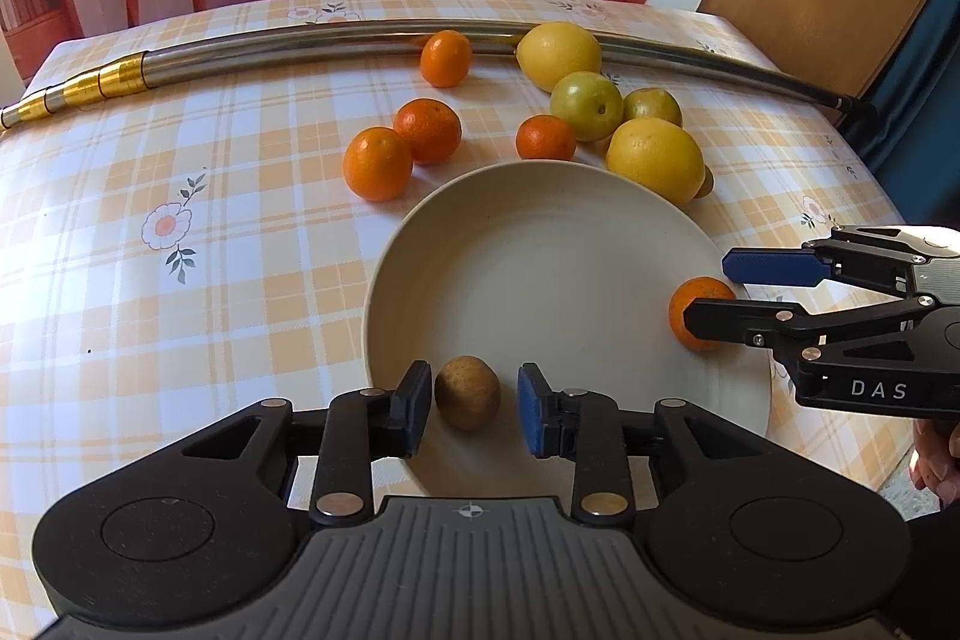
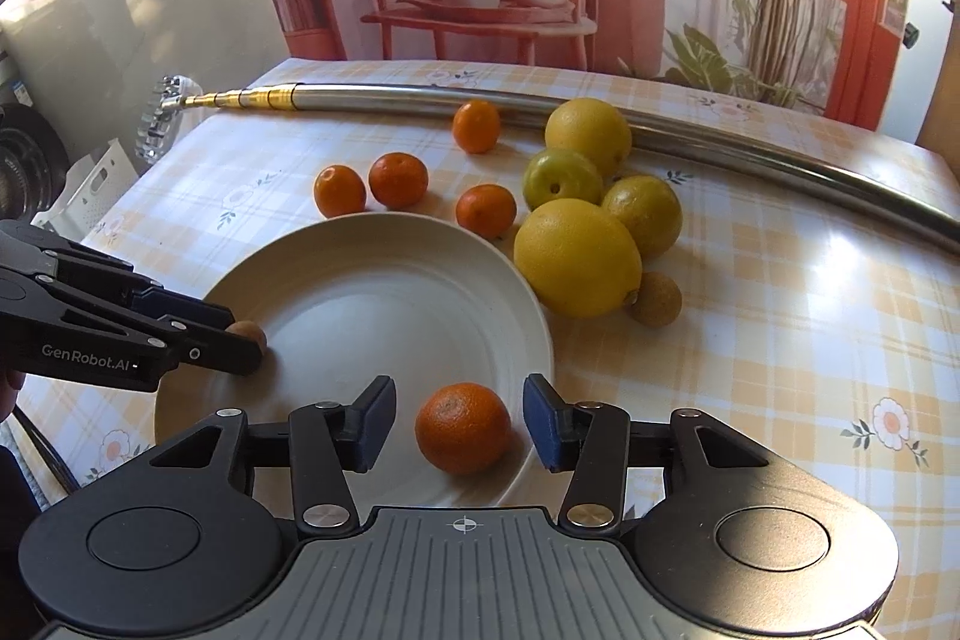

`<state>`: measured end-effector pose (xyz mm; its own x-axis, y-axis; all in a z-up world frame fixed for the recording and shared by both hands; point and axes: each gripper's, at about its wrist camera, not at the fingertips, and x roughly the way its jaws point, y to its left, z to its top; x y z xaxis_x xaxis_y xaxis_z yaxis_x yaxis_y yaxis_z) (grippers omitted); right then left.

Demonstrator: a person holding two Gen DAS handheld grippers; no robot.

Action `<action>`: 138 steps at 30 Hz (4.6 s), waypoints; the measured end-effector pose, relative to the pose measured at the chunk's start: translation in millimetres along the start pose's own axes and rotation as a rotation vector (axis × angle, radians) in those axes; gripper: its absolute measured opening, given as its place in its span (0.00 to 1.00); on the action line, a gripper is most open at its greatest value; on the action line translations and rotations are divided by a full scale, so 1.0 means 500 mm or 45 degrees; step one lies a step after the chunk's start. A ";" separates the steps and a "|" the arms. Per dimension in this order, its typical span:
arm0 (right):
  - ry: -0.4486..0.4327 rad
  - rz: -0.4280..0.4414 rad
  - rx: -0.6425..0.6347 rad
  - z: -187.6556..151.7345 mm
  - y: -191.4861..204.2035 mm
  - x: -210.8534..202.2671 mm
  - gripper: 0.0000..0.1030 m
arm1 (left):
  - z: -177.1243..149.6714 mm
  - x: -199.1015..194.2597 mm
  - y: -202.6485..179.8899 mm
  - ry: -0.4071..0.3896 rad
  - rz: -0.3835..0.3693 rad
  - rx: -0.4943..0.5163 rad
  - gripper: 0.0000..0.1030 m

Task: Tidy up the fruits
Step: 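Carry the kiwi and tangerine over the white plate and open both grippers, then move both open grippers back toward the remaining fruit, then close the left gripper on a tangerine while the right gripper grasps a brown kiwi, then carry the tangerine and kiwi over the white plate and open both grippers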

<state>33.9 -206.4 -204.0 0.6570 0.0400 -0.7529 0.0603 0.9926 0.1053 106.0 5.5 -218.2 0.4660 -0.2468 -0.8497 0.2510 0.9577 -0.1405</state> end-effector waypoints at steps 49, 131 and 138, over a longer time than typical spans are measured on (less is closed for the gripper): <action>-0.221 -0.308 0.235 0.077 -0.167 -0.020 0.43 | 0.165 0.084 0.071 -0.103 0.030 0.055 0.40; -0.094 -0.213 0.187 0.062 -0.180 0.111 0.23 | 0.144 0.105 0.077 -0.120 0.065 0.045 0.35; -0.111 -0.221 0.204 0.046 -0.174 0.092 0.23 | 0.126 0.080 0.078 -0.142 0.059 0.027 0.35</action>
<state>76.1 -293.7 -232.8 0.6886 -0.1461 -0.7103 0.2915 0.9526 0.0866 187.7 23.5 -225.9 0.5684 -0.2186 -0.7932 0.2444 0.9654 -0.0909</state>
